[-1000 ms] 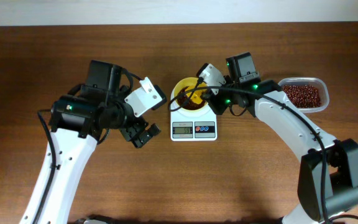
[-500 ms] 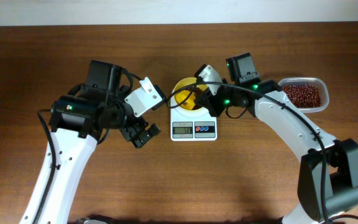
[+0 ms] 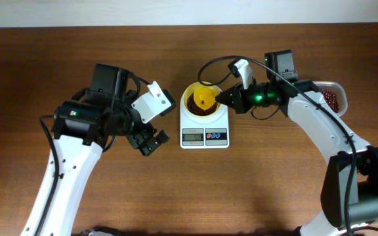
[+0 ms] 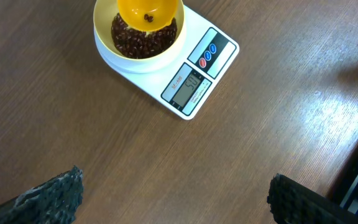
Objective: Scoop item into bowl and weigh 50g on scale
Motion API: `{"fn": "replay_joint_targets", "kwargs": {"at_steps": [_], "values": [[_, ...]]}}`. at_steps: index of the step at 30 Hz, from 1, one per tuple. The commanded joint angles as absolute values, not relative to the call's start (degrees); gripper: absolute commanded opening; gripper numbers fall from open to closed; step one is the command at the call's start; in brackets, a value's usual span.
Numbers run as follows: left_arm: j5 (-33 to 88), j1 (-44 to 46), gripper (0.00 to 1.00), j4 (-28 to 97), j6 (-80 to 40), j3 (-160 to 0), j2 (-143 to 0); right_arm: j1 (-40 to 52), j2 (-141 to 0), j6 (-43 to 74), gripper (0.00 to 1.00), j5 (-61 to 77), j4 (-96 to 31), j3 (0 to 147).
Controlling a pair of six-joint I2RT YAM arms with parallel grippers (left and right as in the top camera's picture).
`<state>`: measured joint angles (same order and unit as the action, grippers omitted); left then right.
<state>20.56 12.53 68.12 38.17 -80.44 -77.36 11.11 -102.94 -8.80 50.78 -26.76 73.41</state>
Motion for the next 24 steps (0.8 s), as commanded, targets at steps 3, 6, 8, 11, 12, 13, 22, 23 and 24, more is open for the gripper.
{"fn": "replay_joint_targets", "kwargs": {"at_steps": [3, 6, 8, 11, 12, 13, 22, 23, 24], "values": [[20.5, 12.6, 0.99, 68.2, 38.7, -80.4, -77.2, 10.8, -103.4, -8.5, 0.04, 53.7, -26.6, 74.2], [20.5, 12.6, 0.99, 68.2, 38.7, -80.4, -77.2, 10.8, -103.4, -8.5, 0.04, 53.9, -26.6, 74.2], [20.5, 12.6, 0.99, 68.2, 38.7, -80.4, -77.2, 10.8, -103.4, -8.5, 0.04, 53.8, -26.6, 74.2], [20.6, 12.6, 0.99, 68.2, 38.7, -80.4, -77.2, 10.8, -103.4, -8.5, 0.04, 53.8, -26.6, 74.2], [20.6, 12.6, 0.99, 68.2, 38.7, -80.4, -77.2, 10.8, -103.4, -8.5, 0.04, 53.8, -26.5, 74.2], [20.5, 12.6, 0.99, 68.2, 38.7, -80.4, -77.2, 10.8, -103.4, -8.5, 0.04, 53.8, -26.3, 74.2], [20.5, 12.6, 0.99, 68.2, 38.7, -80.4, -77.2, 9.6, -103.4, 1.1, 0.04, 55.5, -16.0, 74.2], [20.5, 12.6, 0.99, 68.2, 38.7, -80.4, -77.2, 8.5, -103.4, 3.4, 0.04, 58.2, -14.5, 74.2], [20.5, 12.6, 0.99, 68.2, 38.7, -80.4, -77.2, 7.2, -103.3, 5.8, 0.04, 60.1, -13.3, 74.2]]}}
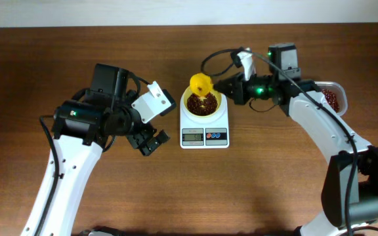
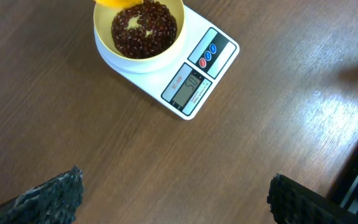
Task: Scoop item into bowl and weigh 50g on scale
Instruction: 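Lift the empty scoop right toward the bean container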
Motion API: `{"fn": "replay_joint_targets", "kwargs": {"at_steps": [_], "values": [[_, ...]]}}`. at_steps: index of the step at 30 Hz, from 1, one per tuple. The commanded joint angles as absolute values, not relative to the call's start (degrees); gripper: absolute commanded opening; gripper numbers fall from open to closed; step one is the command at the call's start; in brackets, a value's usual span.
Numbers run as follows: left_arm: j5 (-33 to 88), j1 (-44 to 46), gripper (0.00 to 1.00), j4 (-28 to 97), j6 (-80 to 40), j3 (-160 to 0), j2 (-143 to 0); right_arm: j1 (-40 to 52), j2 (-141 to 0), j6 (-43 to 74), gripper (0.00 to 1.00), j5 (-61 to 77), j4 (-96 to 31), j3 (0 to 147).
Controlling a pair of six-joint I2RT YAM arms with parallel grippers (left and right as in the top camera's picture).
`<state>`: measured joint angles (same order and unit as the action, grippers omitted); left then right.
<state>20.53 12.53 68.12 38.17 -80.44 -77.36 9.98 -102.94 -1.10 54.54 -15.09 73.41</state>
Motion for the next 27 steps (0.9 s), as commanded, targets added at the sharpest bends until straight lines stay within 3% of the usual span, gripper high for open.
{"fn": "replay_joint_targets", "kwargs": {"at_steps": [1, 11, 18, 22, 27], "values": [[20.6, 12.6, 0.99, 68.2, 38.7, -80.4, -77.2, 6.0, -103.4, 7.7, 0.04, 61.3, -12.6, 74.2], [20.5, 12.6, 0.99, 68.2, 38.7, -80.4, -77.2, -12.1, -103.4, 13.7, 0.04, 72.8, -14.2, 74.2], [20.5, 12.6, 0.99, 68.2, 38.7, -80.4, -77.2, -24.9, -103.2, -9.9, 0.04, 62.1, -33.6, 74.2], [20.6, 12.6, 0.99, 68.2, 38.7, -80.4, -77.2, -33.3, -100.2, -15.3, 0.04, 61.0, -34.1, 74.2], [20.5, 12.6, 0.99, 68.2, 38.7, -80.4, -77.2, -33.6, -97.7, -22.1, 0.04, 42.2, -35.2, 74.2]]}}
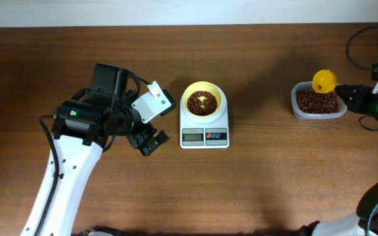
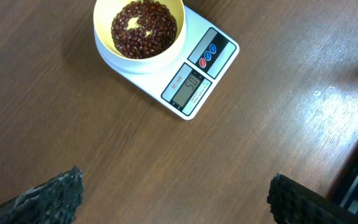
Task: Scoop item into bowl and weigh 50g on scale
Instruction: 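Lift the empty scoop right toward the bean container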
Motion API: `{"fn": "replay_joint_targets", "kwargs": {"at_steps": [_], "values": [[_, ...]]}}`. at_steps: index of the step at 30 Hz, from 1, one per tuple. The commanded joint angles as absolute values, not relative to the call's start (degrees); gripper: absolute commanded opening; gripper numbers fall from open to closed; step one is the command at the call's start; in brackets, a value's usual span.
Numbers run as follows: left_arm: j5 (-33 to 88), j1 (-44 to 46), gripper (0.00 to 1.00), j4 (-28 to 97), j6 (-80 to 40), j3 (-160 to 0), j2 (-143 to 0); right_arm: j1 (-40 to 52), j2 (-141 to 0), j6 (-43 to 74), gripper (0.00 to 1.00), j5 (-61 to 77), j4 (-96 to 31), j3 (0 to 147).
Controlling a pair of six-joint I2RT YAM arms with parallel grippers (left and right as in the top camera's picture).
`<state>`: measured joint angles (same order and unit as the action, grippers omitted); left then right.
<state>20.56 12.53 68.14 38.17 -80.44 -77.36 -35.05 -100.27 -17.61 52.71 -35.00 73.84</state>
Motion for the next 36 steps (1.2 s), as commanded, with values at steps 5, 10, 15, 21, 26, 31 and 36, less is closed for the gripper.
{"fn": "replay_joint_targets", "kwargs": {"at_steps": [5, 10, 15, 21, 26, 31, 36], "values": [[20.6, 12.6, 0.99, 68.2, 38.7, -80.4, -77.2, -31.7, -94.8, -22.1, 0.04, 32.0, -35.2, 74.2], [20.5, 12.6, 0.99, 68.2, 38.7, -80.4, -77.2, -27.0, -87.8, -22.1, 0.04, 19.1, -36.8, 74.2], [20.6, 12.6, 0.99, 68.2, 38.7, -80.4, -77.2, -21.4, -85.4, -22.1, 0.04, 8.2, -39.9, 74.2], [20.6, 12.6, 0.99, 68.2, 38.7, -80.4, -77.2, -19.8, -84.6, -22.1, 0.04, 5.1, -40.1, 74.2], [20.6, 12.6, 0.99, 68.2, 38.7, -80.4, -77.2, -19.8, -74.9, -18.3, 0.04, 12.6, -40.1, 74.3], [20.6, 12.6, 0.99, 68.2, 38.7, -80.4, -77.2, -19.8, -60.5, -15.3, 0.04, 35.6, -41.0, 74.3], [20.6, 12.6, 0.99, 68.2, 38.7, -80.4, -77.2, -19.8, -50.8, -10.0, 0.04, 40.1, -56.8, 74.3]]}}
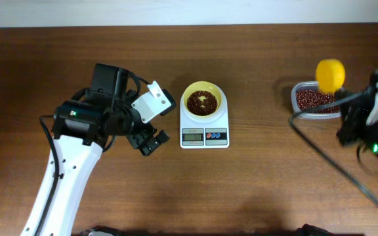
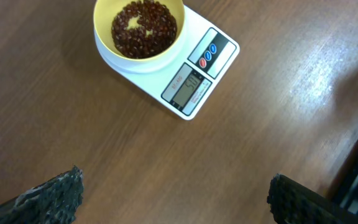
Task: Scoop item into bowl and weigh 50g on scale
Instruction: 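Lift the empty scoop right toward the bean container, then lower the yellow scoop onto the table left of the right arm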
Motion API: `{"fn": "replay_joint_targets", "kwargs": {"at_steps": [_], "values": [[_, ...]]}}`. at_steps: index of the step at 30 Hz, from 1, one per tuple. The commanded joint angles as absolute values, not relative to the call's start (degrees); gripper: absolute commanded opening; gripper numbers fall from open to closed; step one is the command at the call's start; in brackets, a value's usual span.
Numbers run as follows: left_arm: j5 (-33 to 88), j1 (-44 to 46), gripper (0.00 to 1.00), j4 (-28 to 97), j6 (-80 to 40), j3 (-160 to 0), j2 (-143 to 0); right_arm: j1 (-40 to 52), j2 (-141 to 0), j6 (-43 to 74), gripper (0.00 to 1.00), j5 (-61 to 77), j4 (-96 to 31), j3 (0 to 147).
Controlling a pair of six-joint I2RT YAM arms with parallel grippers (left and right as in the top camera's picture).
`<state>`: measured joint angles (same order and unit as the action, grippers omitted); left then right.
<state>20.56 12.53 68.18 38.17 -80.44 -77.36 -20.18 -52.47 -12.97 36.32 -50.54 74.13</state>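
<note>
A yellow bowl (image 1: 203, 101) (image 2: 138, 28) full of dark red beans sits on the white scale (image 1: 204, 134) (image 2: 211, 51), whose display (image 2: 191, 86) is lit with digits too small to read. My left gripper (image 1: 148, 141) (image 2: 176, 205) hangs open over bare wood, left of the scale, with nothing between its fingertips (image 2: 50, 194). At the far right, the yellow scoop (image 1: 330, 75) is raised over the clear bean container (image 1: 305, 88). My right gripper (image 1: 354, 98), blurred, is shut on its handle.
The brown wooden table (image 1: 254, 183) spans the view, with a pale wall strip along its far edge. A black cable (image 1: 320, 147) trails from the right arm across the table's right side. The left arm's white wrist camera block (image 1: 153, 101) sits close to the scale's left side.
The scoop is higher over the bean container and looks larger, and the right arm has drawn back toward the right edge and front. Left arm, bowl and scale are unchanged.
First the right gripper held the scoop inside the bowl on the scale, with a few beans in it. Then the scoop was tipped at the bowl's far rim. After that it was over the bean container at the right, and now it is raised there.
</note>
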Motion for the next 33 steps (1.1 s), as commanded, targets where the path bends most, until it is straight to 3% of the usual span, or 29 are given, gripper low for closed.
{"fn": "replay_joint_targets", "kwargs": {"at_steps": [1, 4, 9, 13, 18, 27, 29, 32, 33], "values": [[20.5, 12.6, 0.99, 68.2, 38.7, -80.4, -77.2, -19.8, -50.3, -10.0, 0.04, 40.1, -63.1, 74.2], [20.5, 12.6, 0.99, 68.2, 38.7, -80.4, -77.2, -19.8, -51.0, -7.0, 0.04, 40.1, -73.2, 71.7], [17.1, 12.6, 0.99, 68.2, 38.7, -80.4, -77.2, -19.8, -54.8, -1.0, 0.04, 39.9, -74.2, 61.0], [17.1, 12.6, 0.99, 68.2, 38.7, -80.4, -77.2, -19.8, -62.5, 1.1, 0.04, 40.1, -62.4, 47.1], [17.1, 12.6, 0.99, 68.2, 38.7, -80.4, -77.2, -19.8, -69.6, 1.1, 0.04, 38.0, -52.4, 42.8], [17.1, 12.6, 0.99, 68.2, 38.7, -80.4, -77.2, -19.9, -75.4, 1.1, 0.05, 35.9, -50.5, 42.6], [17.1, 12.6, 0.99, 68.2, 38.7, -80.4, -77.2, -19.9, -75.4, 1.1, 0.2, 34.4, -51.6, 42.6], [17.1, 12.6, 0.99, 68.2, 38.7, -80.4, -77.2, -19.9, -75.4, 1.1, 0.26, 34.2, -51.6, 42.6], [17.1, 12.6, 0.99, 68.2, 38.7, -80.4, -77.2, -19.9, -75.4, 1.1, 0.65, 33.8, -51.6, 42.6]]}}
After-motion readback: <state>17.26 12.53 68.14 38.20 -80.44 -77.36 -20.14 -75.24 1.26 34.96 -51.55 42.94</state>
